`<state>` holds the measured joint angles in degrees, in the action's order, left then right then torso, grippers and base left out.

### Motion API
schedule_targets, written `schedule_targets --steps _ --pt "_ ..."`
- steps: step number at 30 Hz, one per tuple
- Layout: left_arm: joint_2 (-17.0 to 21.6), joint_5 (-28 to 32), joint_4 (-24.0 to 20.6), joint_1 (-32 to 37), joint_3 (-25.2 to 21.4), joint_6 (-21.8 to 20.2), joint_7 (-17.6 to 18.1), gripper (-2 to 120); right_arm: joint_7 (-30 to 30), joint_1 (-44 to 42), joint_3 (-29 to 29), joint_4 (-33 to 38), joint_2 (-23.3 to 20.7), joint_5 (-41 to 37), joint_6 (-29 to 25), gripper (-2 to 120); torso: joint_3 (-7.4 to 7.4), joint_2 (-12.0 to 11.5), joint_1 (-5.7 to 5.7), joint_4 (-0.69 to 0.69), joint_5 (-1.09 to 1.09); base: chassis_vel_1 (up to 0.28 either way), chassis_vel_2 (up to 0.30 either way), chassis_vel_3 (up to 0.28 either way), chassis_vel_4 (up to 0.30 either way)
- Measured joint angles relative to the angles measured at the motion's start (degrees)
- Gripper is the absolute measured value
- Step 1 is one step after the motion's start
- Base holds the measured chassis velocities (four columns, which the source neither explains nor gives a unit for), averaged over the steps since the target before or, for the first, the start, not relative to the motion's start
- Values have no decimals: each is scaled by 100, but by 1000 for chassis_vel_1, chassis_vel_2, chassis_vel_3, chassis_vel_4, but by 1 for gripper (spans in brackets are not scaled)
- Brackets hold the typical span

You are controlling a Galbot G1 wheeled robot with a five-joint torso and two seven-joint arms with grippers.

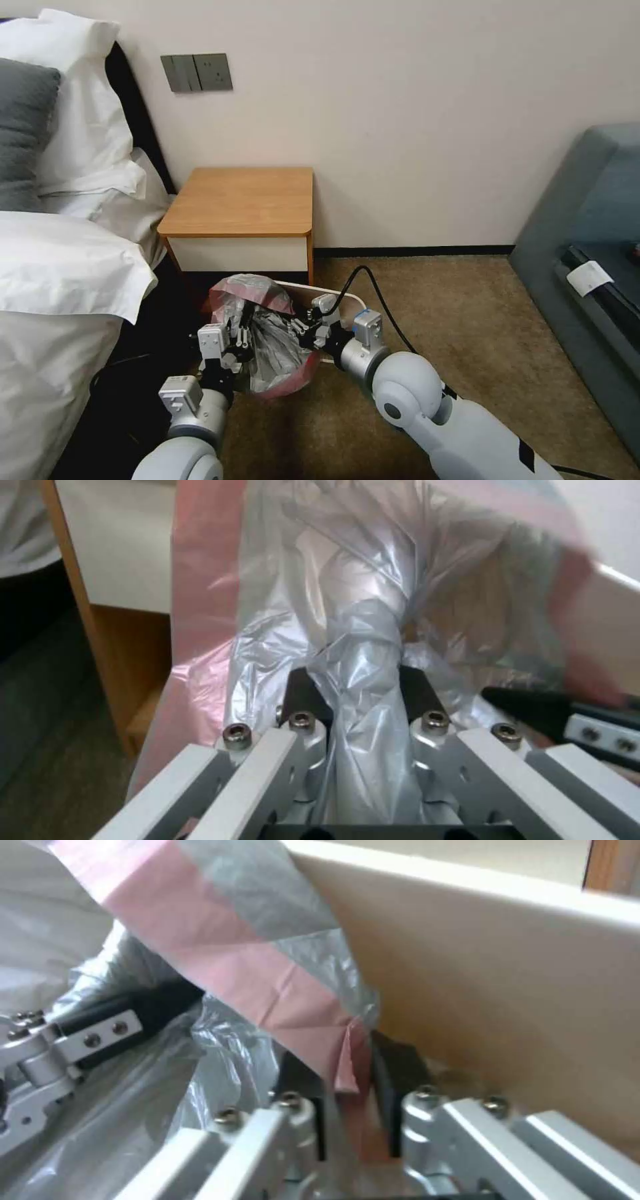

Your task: Pick up the garbage bag from the table and place it over the trash can.

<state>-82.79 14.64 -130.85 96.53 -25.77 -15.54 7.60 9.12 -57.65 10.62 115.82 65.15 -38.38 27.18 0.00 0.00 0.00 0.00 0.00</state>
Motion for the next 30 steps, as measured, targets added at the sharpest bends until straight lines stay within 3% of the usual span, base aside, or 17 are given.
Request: schedule_targets --steps 3,20,30 --pt "-5 2 24 -12 1 3 3 11 -23 -4 -2 0 -6 43 -14 0 0 0 0 0 0 0 0 0 0" --pt "2 -98 313 -64 -85 18 29 11 -137 -125 -226 527 -185 180 -81 0 0 0 0 0 0 0 0 0 0" --pt "90 -312 183 118 63 99 -10 11 -195 287 -571 420 -327 62 -119 0 0 0 0 0 0 0 0 0 0"
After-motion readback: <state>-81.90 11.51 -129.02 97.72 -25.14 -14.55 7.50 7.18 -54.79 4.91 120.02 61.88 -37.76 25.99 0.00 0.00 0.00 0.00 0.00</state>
